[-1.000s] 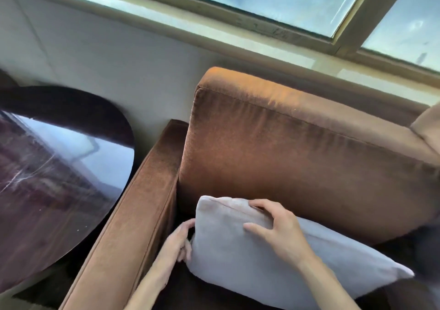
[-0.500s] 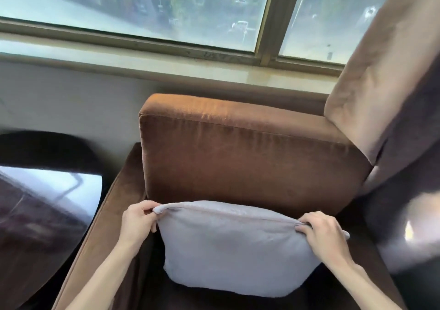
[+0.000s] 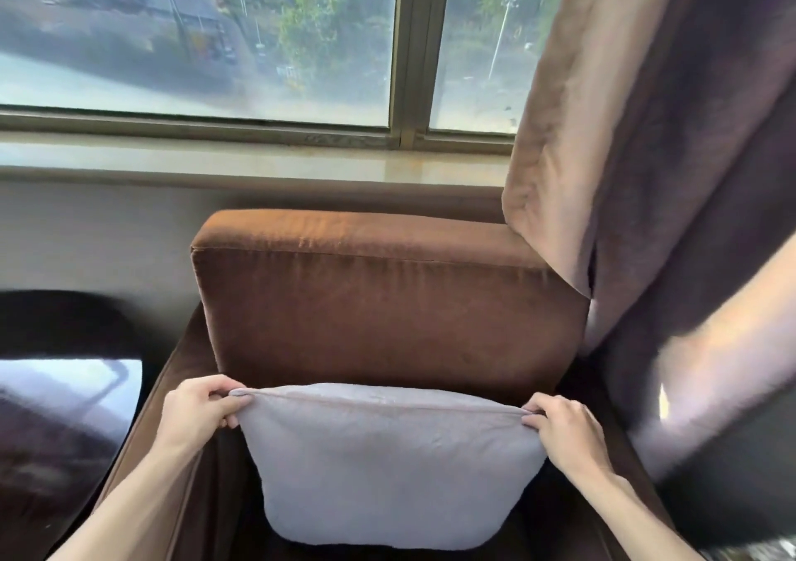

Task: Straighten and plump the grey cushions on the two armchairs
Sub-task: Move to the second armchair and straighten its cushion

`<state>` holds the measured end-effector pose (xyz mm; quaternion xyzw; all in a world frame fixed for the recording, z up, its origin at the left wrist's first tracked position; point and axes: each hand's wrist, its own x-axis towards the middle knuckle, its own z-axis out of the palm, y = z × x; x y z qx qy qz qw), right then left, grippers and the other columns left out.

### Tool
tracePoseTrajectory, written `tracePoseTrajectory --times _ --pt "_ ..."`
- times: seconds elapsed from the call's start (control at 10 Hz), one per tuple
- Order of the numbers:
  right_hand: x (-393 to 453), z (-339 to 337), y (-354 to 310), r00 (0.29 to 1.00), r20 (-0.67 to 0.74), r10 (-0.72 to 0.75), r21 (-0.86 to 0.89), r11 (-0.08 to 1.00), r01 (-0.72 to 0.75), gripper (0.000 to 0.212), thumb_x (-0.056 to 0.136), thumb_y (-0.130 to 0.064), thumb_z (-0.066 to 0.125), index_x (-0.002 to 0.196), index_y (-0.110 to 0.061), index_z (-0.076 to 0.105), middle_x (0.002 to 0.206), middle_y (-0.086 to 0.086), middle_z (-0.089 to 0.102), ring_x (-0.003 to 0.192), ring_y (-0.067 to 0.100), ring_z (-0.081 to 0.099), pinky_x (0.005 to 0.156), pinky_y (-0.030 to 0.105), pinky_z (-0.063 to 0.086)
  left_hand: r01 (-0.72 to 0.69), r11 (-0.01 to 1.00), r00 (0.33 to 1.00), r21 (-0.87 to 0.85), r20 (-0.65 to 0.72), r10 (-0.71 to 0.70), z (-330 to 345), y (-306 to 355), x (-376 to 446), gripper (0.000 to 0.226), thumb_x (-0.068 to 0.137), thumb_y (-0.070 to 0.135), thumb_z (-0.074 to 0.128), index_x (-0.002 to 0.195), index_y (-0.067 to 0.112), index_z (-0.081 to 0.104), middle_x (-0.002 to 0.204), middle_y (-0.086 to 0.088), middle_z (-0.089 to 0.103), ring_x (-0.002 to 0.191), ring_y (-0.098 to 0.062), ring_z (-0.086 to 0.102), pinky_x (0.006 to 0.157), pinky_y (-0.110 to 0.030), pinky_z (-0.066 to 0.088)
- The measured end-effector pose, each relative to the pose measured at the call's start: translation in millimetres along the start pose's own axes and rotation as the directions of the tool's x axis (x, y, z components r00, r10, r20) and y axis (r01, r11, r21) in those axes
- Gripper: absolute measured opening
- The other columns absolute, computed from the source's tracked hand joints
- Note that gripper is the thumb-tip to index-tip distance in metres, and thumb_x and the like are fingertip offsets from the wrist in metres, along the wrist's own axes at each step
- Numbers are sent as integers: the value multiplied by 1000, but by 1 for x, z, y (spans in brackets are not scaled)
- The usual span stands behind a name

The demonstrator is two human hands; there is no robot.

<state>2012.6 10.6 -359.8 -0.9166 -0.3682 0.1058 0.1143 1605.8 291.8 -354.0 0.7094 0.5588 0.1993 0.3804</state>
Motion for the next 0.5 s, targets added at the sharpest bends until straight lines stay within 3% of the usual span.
tracePoseTrajectory --times 0.1,0.2,0.3,0.4,0.5 --pt "1 -6 -8 1000 -12 3 -22 1000 -3 7 89 -36 68 88 -29 71 89 -9 74 97 18 68 78 32 41 54 998 998 -17 -18 -54 4 2 -9 13 80 6 81 74 18 79 51 -7 69 42 -5 55 49 -10 43" --pt "-7 -10 -9 999 34 -22 40 999 20 6 91 -29 66 93 -31 70 95 -8 71 104 18 64 85 33 42 15 999 998 30 -61 -13 12 12 -21 22 82 4 75 78 25 76 63 1 73 55 -3 64 59 -3 42" --pt "-29 -21 -12 993 23 -118 97 989 115 32 94 -12 58 121 -23 69 129 -9 66 131 15 50 105 37 40 -104 994 985 21 -133 106 22 38 -50 29 89 5 67 116 15 70 111 1 70 89 -11 67 84 -22 45" --pt "-64 -40 -25 984 -30 -173 122 977 175 34 98 -17 54 129 -21 65 141 -8 59 137 15 45 112 41 36 -270 963 949 15 -163 269 31 70 -93 25 97 13 64 122 15 69 118 4 68 106 -16 65 97 -33 50" --pt "-102 -56 -38 955 -193 -225 144 956 254 22 98 -23 56 115 -19 69 121 -8 68 120 18 58 104 40 42 -375 925 901 58 -209 379 33 86 -132 21 99 22 62 118 19 71 119 10 69 113 -12 64 99 -34 50"
